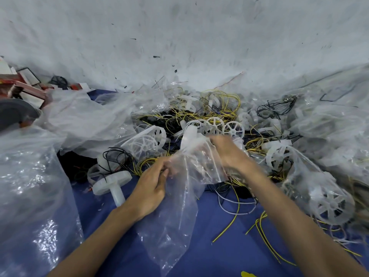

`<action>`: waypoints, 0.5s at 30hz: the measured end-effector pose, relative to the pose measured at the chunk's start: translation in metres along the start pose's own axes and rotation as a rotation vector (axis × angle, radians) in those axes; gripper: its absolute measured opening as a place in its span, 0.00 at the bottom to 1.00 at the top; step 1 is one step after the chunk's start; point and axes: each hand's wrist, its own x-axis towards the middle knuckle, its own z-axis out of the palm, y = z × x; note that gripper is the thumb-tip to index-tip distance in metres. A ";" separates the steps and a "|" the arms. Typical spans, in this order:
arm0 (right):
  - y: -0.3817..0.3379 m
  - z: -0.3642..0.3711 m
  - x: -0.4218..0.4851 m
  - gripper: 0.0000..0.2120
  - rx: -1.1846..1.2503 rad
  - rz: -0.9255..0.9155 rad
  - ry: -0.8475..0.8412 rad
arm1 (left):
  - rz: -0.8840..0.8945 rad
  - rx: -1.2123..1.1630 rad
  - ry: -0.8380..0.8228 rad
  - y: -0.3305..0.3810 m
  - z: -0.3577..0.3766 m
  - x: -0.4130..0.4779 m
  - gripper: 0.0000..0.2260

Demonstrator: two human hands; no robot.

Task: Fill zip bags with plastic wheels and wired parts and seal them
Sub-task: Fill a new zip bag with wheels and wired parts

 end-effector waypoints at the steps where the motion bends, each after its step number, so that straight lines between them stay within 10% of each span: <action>1: 0.001 -0.011 0.001 0.12 0.046 0.016 0.057 | 0.004 0.009 0.006 -0.001 0.000 0.000 0.14; 7: 0.017 -0.076 -0.021 0.07 0.192 0.031 0.413 | -0.032 0.096 0.014 -0.007 0.000 0.000 0.19; 15: -0.002 -0.101 -0.053 0.08 0.254 -0.029 -0.059 | -0.010 0.110 0.007 -0.008 0.002 -0.001 0.17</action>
